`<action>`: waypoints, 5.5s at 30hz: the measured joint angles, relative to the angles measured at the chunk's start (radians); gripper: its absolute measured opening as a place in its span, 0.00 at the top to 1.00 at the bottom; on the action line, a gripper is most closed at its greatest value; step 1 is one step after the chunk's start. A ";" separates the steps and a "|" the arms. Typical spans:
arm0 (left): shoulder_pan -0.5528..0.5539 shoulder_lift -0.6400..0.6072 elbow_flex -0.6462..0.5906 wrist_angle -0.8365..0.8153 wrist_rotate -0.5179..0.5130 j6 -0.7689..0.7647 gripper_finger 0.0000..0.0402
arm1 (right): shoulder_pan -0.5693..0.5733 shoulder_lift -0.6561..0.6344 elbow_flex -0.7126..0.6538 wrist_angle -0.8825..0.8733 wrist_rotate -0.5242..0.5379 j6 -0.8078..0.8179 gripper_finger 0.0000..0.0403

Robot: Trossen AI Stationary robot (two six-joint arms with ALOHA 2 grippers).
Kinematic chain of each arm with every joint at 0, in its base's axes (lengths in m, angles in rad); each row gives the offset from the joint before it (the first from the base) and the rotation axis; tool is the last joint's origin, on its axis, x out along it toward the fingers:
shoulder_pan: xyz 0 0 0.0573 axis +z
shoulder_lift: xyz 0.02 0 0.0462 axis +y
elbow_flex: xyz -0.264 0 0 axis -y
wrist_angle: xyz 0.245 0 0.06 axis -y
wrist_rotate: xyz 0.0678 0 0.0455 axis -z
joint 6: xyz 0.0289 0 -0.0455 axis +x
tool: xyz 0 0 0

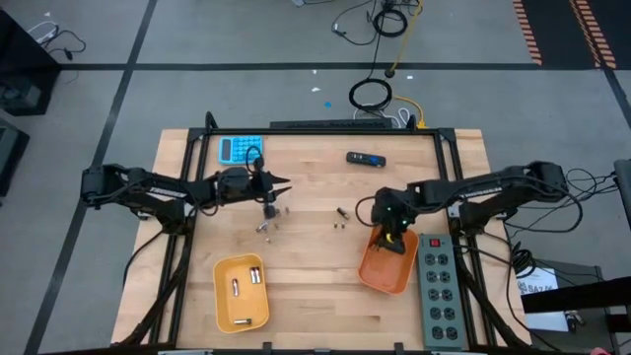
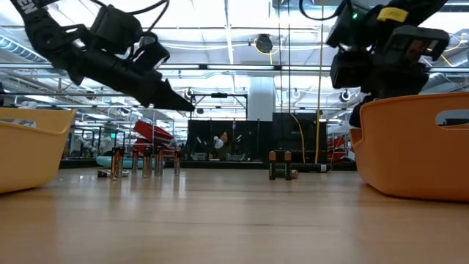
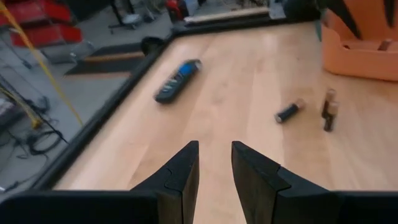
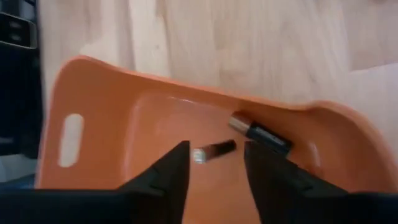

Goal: Sort batteries
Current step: Put the brown battery into the orange bin

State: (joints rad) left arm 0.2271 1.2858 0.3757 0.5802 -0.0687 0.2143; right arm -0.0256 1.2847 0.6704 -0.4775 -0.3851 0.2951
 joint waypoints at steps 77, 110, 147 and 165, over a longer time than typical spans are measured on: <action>-0.046 -0.005 0.134 -0.022 0.072 0.081 0.74 | -0.046 0.667 0.542 -0.004 0.286 -0.442 0.95; -0.046 -0.005 0.133 -0.064 0.072 0.081 0.74 | -0.033 0.290 0.556 -0.401 0.011 -0.434 0.95; 0.011 0.169 0.541 -0.651 0.258 0.113 0.74 | 0.025 -0.082 -0.143 0.674 0.702 -0.236 0.75; 0.016 0.622 0.919 -0.745 0.347 0.264 0.49 | 0.078 -0.146 -0.322 0.960 0.802 -0.233 0.76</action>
State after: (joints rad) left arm 0.2430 1.9074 1.2952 -0.1652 0.2783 0.4787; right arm 0.0526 1.1385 0.3481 0.4821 0.4168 0.0626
